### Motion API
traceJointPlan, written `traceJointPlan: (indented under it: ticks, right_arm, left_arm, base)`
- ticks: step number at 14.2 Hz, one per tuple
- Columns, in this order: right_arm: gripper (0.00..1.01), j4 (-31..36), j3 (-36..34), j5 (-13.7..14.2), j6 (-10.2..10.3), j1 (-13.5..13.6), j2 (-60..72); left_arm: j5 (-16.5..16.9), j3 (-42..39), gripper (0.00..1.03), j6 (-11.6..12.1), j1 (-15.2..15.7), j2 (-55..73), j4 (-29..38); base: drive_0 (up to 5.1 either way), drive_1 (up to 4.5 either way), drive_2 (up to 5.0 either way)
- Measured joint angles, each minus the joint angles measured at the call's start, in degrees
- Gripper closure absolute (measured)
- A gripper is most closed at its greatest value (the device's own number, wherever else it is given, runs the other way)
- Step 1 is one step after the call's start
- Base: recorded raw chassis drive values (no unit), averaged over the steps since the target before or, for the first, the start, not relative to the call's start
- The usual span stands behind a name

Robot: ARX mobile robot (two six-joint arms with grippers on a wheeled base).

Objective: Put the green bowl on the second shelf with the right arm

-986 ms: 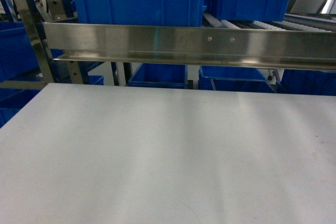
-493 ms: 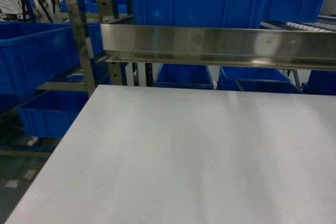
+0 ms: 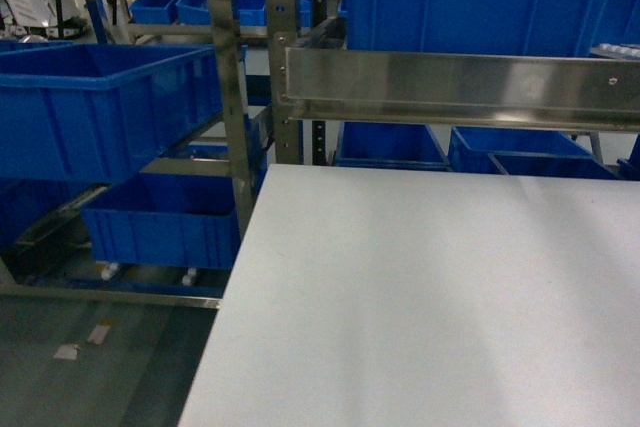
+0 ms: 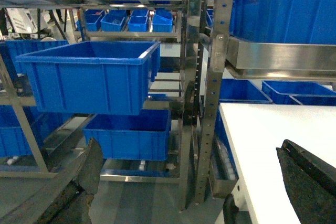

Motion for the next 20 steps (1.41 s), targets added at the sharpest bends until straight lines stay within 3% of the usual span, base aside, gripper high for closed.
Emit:
traceJointPlan:
  ticks: [20]
  right_arm:
    - [0.99, -0.02, -0.09, 0.0, 0.02, -0.02, -0.09]
  left_arm:
    - [0.02, 0.0, 0.05, -0.02, 0.04, 0.0, 0.0]
  base:
    - [-5.0, 2.49, 2.5]
